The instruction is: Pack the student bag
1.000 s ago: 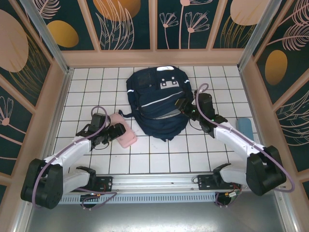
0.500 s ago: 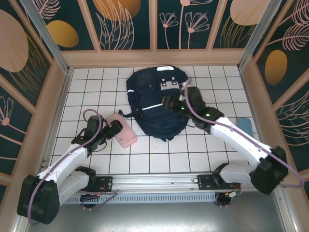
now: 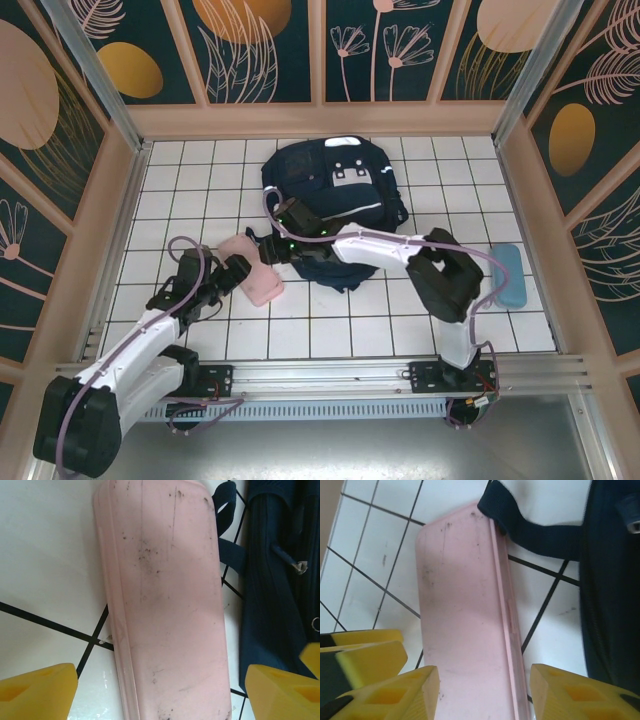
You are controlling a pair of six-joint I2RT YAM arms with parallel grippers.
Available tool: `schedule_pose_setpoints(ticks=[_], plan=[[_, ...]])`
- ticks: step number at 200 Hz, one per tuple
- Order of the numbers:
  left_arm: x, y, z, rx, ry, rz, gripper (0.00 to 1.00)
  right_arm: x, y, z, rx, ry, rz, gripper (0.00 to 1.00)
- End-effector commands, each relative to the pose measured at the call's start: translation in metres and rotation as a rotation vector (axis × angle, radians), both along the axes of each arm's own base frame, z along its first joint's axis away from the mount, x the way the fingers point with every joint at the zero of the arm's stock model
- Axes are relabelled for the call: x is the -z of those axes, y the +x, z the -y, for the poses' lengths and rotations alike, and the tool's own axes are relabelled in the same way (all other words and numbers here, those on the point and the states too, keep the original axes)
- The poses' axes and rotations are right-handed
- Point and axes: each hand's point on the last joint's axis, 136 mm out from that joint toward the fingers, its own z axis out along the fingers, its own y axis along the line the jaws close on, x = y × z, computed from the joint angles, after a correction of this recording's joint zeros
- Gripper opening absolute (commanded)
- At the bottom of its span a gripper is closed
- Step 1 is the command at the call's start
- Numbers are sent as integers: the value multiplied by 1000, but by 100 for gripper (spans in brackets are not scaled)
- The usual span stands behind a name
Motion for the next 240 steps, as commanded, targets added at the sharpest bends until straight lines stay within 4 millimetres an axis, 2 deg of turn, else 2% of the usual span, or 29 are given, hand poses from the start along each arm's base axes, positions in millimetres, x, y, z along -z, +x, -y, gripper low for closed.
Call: schedule_pose_setpoints(ticks=[1,60,93,103,155,185,240], plan=[[4,3,7,4,-44,-11,84,5,-1,-16,-39,6,-34,48],[10,8,16,20,-82,-30,78,44,10,-16,-2,-88,-55,38],[18,6,17,13,-86,-67,78,63,11,-8,11,-129,-81,37],[21,6,15,0,-83,-76,82,68,11,-5,13,-141,-88,37],[21,8,20,6,-116,-79,82,97,13,18,68,-200,-137,32],[20,10,29,14,-174,-77,82,106,12,27,89,-179,-206,29],[9,17,48,77,-274,-47,82,92,-2,11,3,19,-323,37]])
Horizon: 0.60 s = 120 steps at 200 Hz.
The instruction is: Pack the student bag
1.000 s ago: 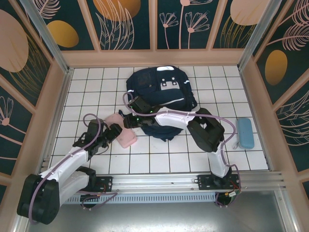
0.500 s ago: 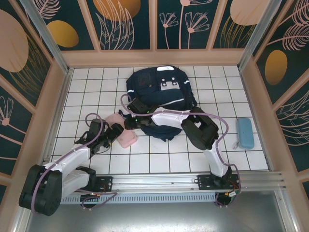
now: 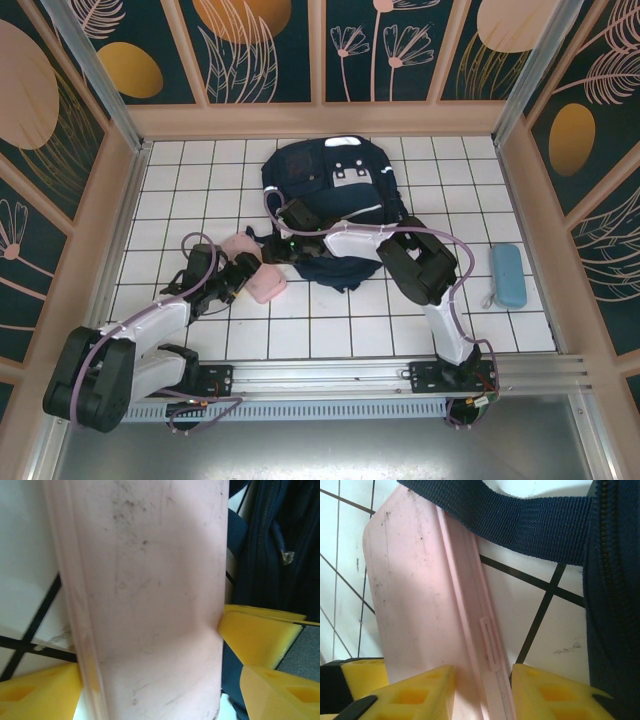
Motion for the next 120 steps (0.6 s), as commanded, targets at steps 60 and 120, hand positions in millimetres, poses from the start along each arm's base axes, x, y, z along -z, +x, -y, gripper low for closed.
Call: schedule_pose_setpoints(ticks=[60,120], plan=[[-59,18,34,135,-165,192,78,-2,-26,3,-66,149,-227,46],[-59,14,38,116,-240,175,72,-13,-21,4,-49,212,-258,45]])
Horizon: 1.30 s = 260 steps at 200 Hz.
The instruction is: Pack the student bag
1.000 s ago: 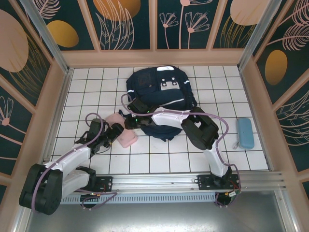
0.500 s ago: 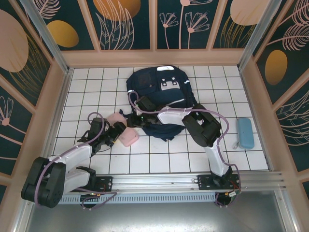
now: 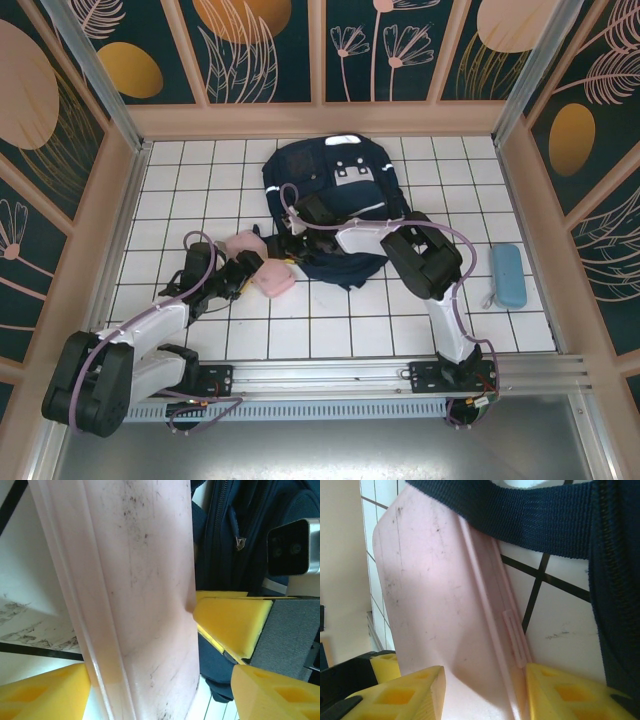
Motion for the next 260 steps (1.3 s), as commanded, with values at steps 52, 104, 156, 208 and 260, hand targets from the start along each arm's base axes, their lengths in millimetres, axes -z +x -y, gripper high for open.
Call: schedule_pose_setpoints(ticks=[52,104,156,208,260], plan=[[-36,19,16,-52,-213,71,67,-4,-25,-2,-20,69,-126,40],[-50,27,13,-101,-248,118,59,-6,-30,3,-7,76,-143,38],[-56,26,17,-65,-253,146,61,-17,-34,3,-52,90,-109,45],[-72,30,16,-60,-233,174,65,-6,-27,4,-24,53,-111,44],[-37,24,8,-57,-109,70,64,-7,-26,3,-22,55,-101,45]])
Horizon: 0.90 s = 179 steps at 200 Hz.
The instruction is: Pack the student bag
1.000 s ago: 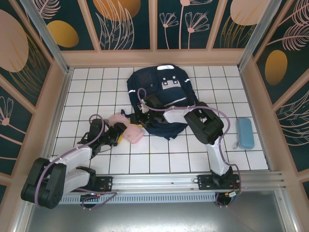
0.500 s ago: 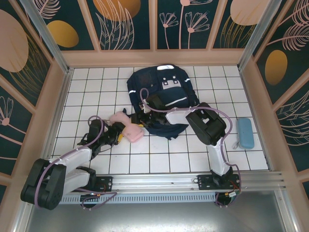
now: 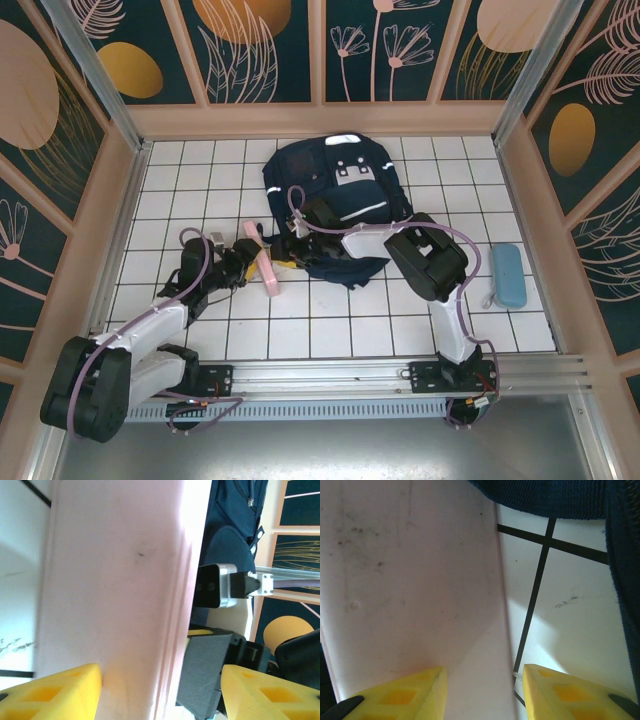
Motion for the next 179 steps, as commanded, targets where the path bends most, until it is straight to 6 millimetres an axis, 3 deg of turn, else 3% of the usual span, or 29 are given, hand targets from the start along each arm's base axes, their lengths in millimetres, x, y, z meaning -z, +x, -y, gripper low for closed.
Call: schedule_pose_setpoints(ticks=[1,59,88,140,179], plan=[[2,3,1,26,49,4,64,-1,-14,-4,-39,-8,-32,44],[23,3,-10,52,203,-40,73,-3,-15,-4,-49,-7,-17,50],[29,5,-10,80,251,-50,72,-5,-13,-3,-39,-21,-1,50],[34,9,-25,118,431,-55,53,-5,-11,5,-16,-64,27,49],[34,10,-27,132,463,-57,32,-9,-10,5,-10,-66,37,49]])
